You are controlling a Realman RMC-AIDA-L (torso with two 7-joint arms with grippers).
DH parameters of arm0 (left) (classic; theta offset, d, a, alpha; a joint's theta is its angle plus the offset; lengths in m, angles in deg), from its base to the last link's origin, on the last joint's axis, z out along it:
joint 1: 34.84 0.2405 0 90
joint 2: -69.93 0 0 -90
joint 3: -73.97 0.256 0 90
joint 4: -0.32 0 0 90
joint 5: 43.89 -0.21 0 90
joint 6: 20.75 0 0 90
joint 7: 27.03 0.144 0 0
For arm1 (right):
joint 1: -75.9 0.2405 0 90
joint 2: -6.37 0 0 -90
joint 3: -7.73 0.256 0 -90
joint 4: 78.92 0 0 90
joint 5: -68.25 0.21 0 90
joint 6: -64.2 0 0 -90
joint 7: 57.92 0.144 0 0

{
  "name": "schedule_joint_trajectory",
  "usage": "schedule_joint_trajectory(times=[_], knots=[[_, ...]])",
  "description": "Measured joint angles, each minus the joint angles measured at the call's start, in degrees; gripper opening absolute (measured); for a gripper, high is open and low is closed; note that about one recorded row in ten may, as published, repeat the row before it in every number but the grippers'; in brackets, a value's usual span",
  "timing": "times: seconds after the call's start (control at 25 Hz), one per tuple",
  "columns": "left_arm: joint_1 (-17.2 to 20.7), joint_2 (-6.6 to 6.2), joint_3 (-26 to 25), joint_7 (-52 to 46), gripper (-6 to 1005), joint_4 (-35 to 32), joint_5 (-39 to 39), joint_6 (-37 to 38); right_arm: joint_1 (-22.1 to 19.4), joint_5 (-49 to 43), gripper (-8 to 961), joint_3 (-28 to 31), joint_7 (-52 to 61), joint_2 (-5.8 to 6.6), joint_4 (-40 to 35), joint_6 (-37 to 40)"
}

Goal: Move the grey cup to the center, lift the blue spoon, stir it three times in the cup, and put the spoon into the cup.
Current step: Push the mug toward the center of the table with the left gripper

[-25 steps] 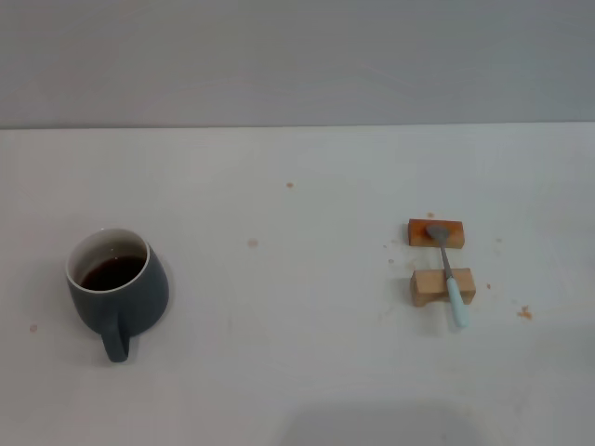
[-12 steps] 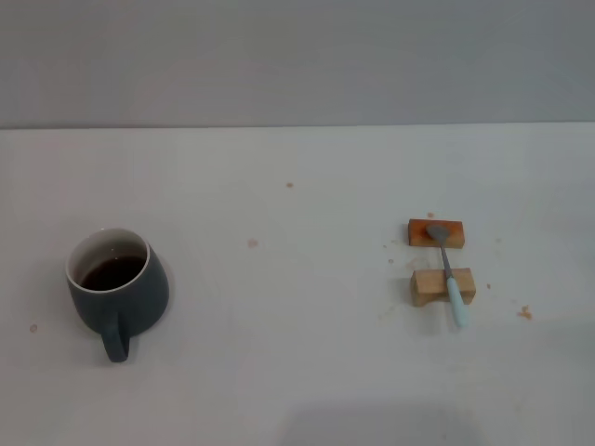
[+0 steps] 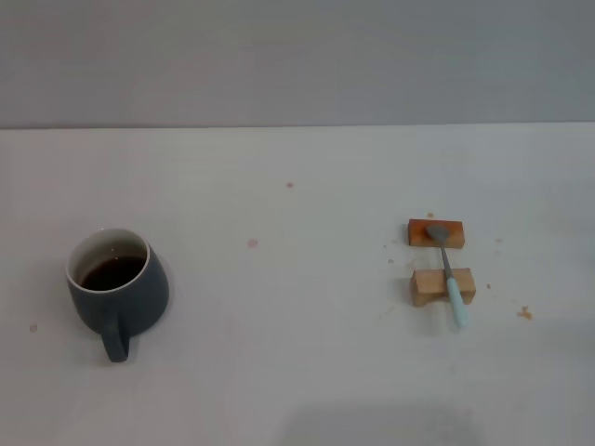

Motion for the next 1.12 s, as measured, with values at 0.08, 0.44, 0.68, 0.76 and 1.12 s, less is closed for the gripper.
schedule_joint_trajectory(times=[0.08, 0.44, 0.68, 0.76, 1.12], knots=[[0.21, 0.16, 0.36, -0.02, 824, -0.8, 0.07, 1.72, -0.11, 0.0, 819, -0.61, 0.23, 0.0, 0.0, -0.04], [0.84, -0.01, 2.51, -0.19, 479, -2.21, 0.06, 3.3, -1.4, 0.49, 818, -2.13, 1.65, -0.18, 0.01, -0.36], [1.74, -0.12, 4.3, -0.11, 173, -2.35, -0.1, 3.83, -2.39, 0.53, 818, -2.44, 2.3, -0.34, 0.01, -2.44], [1.94, -0.16, 5.19, -0.26, 115, -2.77, -0.12, 4.26, -2.71, 0.54, 818, -2.48, 2.33, -0.37, 0.09, -3.19], [1.94, 0.09, 10.22, -0.41, -2, -4.38, 0.04, 5.29, -3.05, 0.54, 817, -2.82, 2.38, -0.45, -0.07, -4.6]])
